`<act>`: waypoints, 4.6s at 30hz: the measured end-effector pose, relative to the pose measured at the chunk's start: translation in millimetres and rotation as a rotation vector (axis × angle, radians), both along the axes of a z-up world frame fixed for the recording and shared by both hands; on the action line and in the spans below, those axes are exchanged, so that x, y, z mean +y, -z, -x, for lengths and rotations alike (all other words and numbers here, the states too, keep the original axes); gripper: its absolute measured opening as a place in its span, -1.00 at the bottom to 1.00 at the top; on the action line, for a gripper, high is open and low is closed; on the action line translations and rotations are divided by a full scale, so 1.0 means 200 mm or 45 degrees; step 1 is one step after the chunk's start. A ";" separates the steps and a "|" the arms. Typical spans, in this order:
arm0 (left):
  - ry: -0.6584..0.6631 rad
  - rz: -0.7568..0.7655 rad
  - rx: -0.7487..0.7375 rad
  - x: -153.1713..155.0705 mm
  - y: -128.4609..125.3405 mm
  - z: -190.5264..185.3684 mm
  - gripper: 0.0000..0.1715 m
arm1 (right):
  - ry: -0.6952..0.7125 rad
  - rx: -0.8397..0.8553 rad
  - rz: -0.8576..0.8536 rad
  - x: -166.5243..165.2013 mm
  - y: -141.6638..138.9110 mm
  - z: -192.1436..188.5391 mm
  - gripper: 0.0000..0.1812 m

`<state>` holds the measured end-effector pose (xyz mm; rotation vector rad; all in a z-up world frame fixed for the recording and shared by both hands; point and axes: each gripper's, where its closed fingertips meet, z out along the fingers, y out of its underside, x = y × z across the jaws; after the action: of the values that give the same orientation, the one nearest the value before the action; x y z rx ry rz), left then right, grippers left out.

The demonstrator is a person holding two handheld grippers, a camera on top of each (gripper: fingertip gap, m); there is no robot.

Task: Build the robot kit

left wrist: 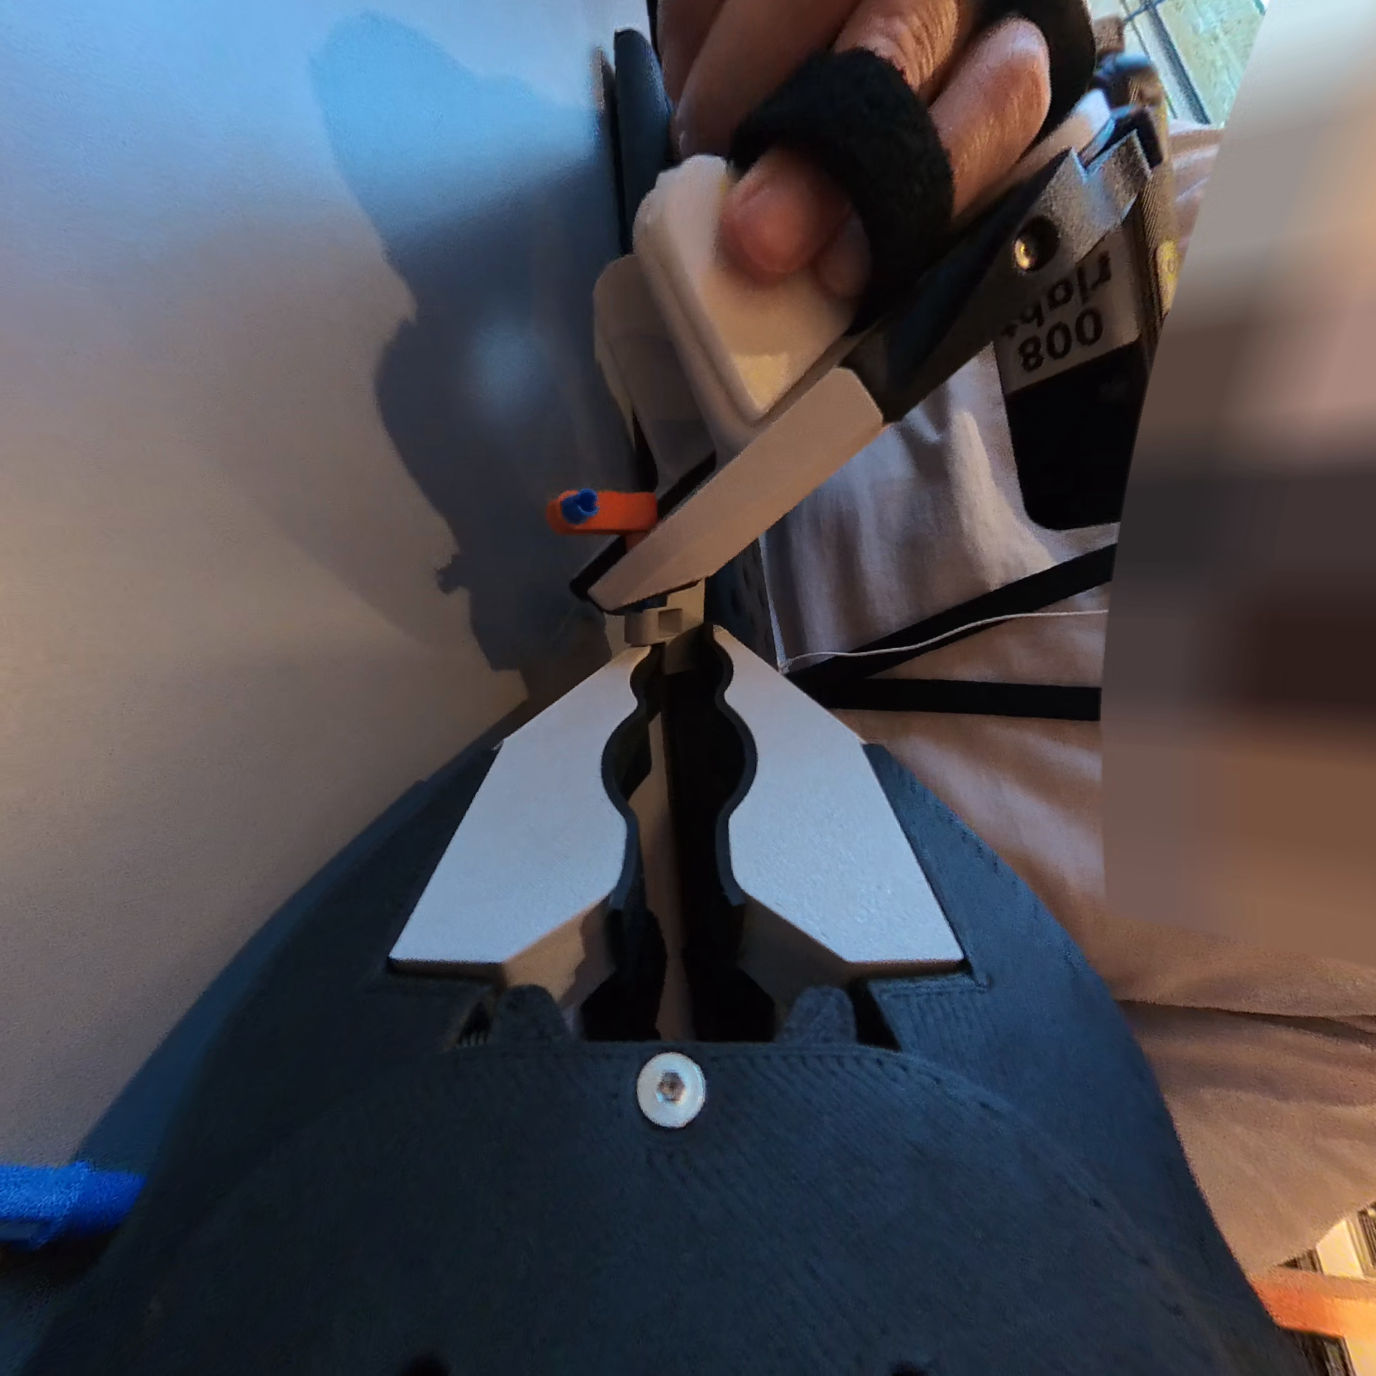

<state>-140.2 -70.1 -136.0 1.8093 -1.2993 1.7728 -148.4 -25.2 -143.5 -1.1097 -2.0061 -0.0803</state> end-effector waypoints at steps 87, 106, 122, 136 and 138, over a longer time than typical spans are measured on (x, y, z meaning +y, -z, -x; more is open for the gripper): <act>0.125 0.125 0.006 -0.10 -0.07 0.03 -0.92 | -0.101 0.165 0.120 -0.12 -0.05 0.05 -0.94; 0.191 0.068 0.081 -0.13 0.01 0.04 -0.92 | -0.123 0.043 -0.030 -0.14 0.02 0.06 -0.95; 0.098 0.074 -0.006 -0.12 -0.04 0.06 -0.91 | 0.075 0.075 -0.026 -0.01 0.04 -0.02 -0.94; 0.010 0.048 -0.037 -0.07 -0.07 0.10 -0.92 | 0.146 0.348 0.693 -0.07 -0.10 -0.06 -0.75; 0.005 0.045 -0.048 -0.06 -0.08 0.11 -0.92 | 0.117 0.448 0.779 -0.02 -0.21 -0.13 -0.79</act>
<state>-161.6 -82.2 -119.7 1.7613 -1.2768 1.8243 -122.7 -29.0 -101.7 -1.4686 -1.6934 0.6770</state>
